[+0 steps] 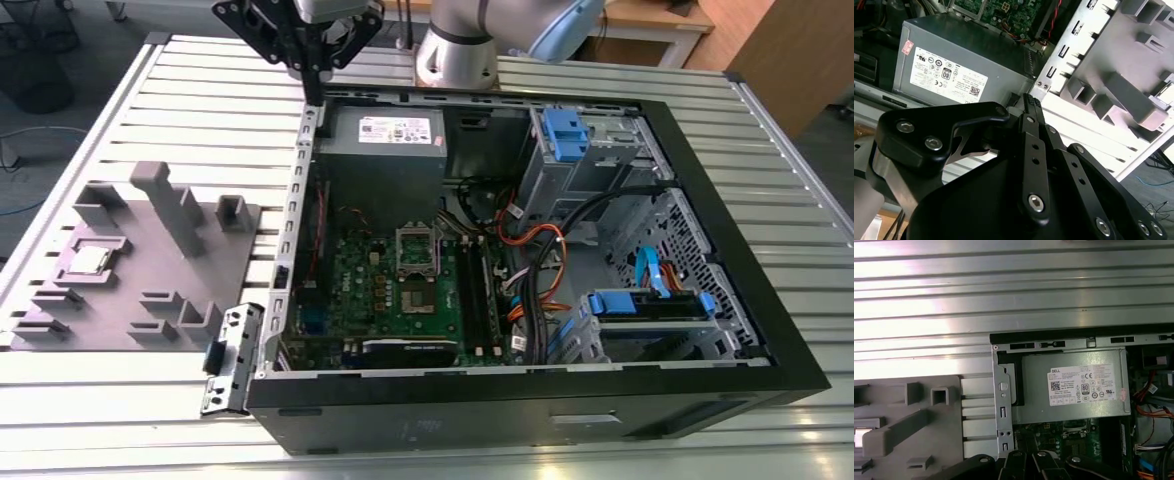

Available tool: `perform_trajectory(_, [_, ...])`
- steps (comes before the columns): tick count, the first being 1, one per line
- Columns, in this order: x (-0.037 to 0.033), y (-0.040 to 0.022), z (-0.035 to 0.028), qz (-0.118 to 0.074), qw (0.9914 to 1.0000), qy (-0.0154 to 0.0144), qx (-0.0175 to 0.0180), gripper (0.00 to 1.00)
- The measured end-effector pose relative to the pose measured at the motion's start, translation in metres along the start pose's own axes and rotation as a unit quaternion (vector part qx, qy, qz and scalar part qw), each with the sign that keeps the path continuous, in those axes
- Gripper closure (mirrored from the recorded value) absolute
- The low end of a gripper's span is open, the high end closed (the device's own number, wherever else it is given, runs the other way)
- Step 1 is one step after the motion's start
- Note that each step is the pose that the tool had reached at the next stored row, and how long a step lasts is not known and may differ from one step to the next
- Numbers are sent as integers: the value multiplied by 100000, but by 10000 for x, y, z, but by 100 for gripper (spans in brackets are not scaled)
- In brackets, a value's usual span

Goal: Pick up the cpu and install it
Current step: 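Reach for the cpu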

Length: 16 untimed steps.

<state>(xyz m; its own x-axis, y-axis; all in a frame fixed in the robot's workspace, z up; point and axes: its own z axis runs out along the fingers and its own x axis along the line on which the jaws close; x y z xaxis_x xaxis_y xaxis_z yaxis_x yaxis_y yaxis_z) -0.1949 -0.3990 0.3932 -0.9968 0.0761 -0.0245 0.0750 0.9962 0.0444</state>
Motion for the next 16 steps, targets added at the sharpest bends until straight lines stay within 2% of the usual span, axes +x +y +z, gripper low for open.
perform_trajectory(6, [101, -7, -3, 8, 100000, 0, 3, 89])
perform_trajectory(16, [136, -10, -3, 6, 100000, -1, -1, 89])
